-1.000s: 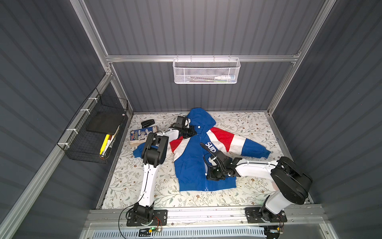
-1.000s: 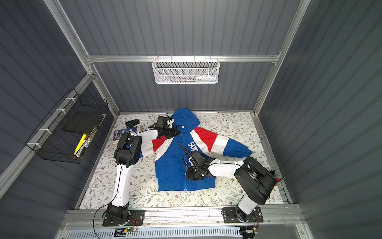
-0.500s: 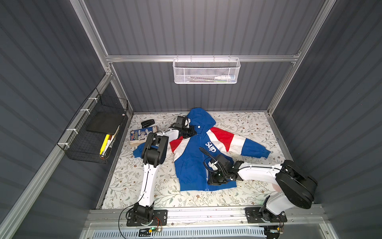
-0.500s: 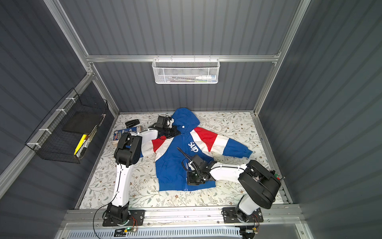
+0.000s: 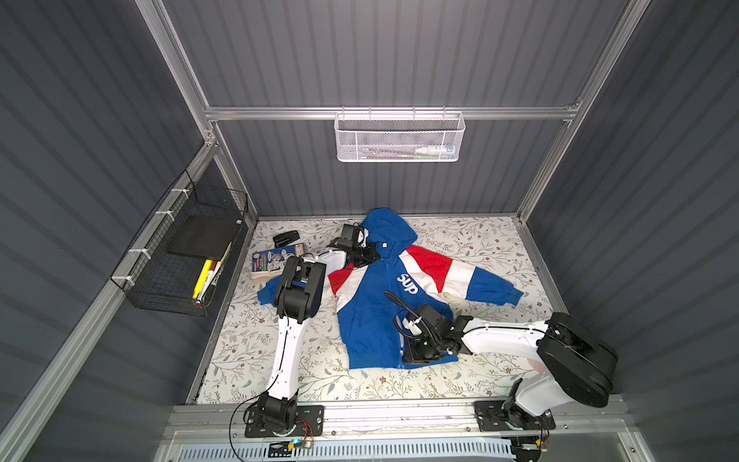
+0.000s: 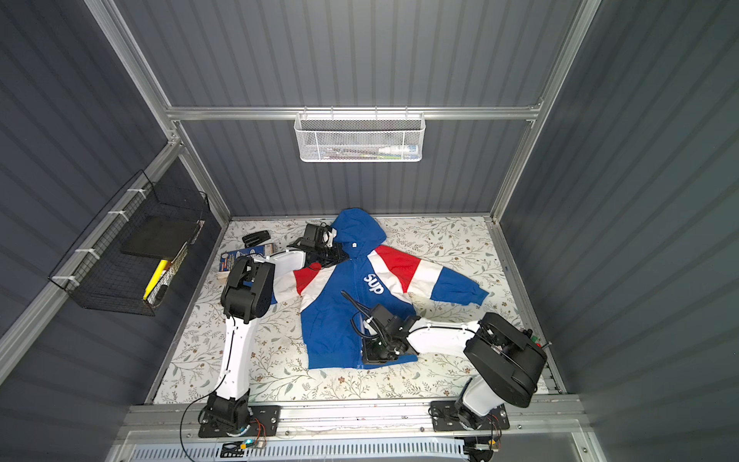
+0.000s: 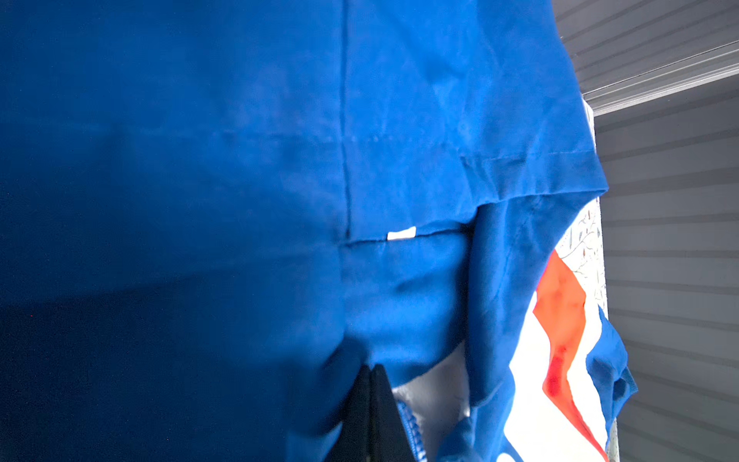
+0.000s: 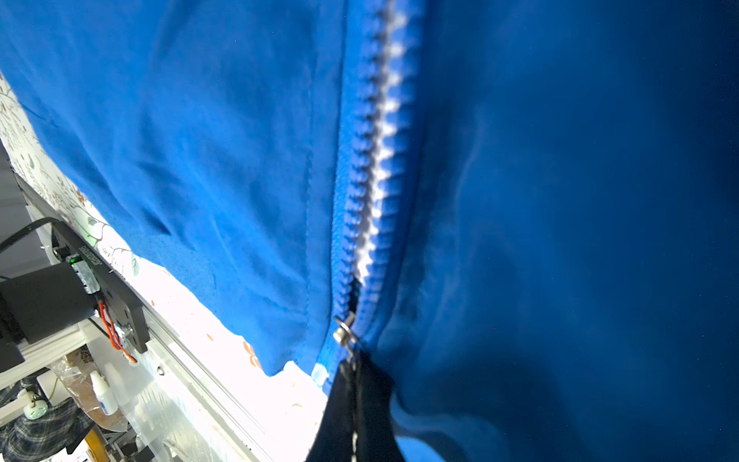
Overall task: Unzip the jacket
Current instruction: Unzip the zipper on the jacket.
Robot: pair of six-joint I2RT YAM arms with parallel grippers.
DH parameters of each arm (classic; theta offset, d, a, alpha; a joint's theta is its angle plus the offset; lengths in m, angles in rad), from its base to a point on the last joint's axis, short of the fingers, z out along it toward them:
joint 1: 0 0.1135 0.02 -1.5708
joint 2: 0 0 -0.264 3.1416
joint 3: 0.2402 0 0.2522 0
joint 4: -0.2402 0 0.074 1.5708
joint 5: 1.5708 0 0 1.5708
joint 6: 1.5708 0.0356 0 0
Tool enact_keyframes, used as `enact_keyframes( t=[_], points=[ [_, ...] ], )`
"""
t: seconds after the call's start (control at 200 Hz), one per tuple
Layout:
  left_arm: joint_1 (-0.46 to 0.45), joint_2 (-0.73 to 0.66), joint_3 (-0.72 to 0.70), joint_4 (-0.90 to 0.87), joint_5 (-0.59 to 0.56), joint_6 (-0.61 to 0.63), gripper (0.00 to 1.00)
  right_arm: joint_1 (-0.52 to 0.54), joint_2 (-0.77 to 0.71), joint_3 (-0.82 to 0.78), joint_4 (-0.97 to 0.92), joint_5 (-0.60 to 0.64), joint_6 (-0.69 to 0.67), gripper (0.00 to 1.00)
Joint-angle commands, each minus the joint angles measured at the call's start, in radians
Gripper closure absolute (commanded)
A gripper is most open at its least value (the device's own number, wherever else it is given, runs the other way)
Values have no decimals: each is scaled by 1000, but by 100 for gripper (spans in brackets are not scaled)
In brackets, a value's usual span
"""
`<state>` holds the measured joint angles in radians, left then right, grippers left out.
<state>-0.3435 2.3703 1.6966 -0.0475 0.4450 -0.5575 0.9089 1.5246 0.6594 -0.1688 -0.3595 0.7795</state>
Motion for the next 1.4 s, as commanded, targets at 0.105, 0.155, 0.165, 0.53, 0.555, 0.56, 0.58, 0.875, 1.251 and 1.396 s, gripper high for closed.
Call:
enact_keyframes(
  t=[0.105,0.155,0.165,0.53,0.555,0.56,0.58,0.875,1.251,1.396],
  points=[
    [34,65,-59,-94,-117,50,100,36,-18,-53,-42,-24,26,100],
    [34,66,-60,-93,-115,51,100,41,-14,-56,-37,-27,29,100],
    [34,66,-60,-92,-115,52,100,42,-14,-58,-36,-28,28,100],
    [35,73,-53,-99,-114,74,100,96,-56,-79,-70,27,62,100],
    [34,75,-51,-99,-114,74,100,96,-61,-80,-74,31,62,100],
    [34,75,-51,-99,-114,74,100,96,-62,-81,-75,32,62,100],
    [35,74,-50,-99,-114,76,100,96,-65,-82,-78,34,62,100],
    [35,79,-48,-105,-122,85,100,97,-97,-108,-82,34,62,100],
    [34,81,-47,-109,-127,85,100,104,-153,-143,-92,33,54,100],
    [34,80,-42,-100,-139,80,100,104,-151,-145,-98,30,52,100]
  ],
)
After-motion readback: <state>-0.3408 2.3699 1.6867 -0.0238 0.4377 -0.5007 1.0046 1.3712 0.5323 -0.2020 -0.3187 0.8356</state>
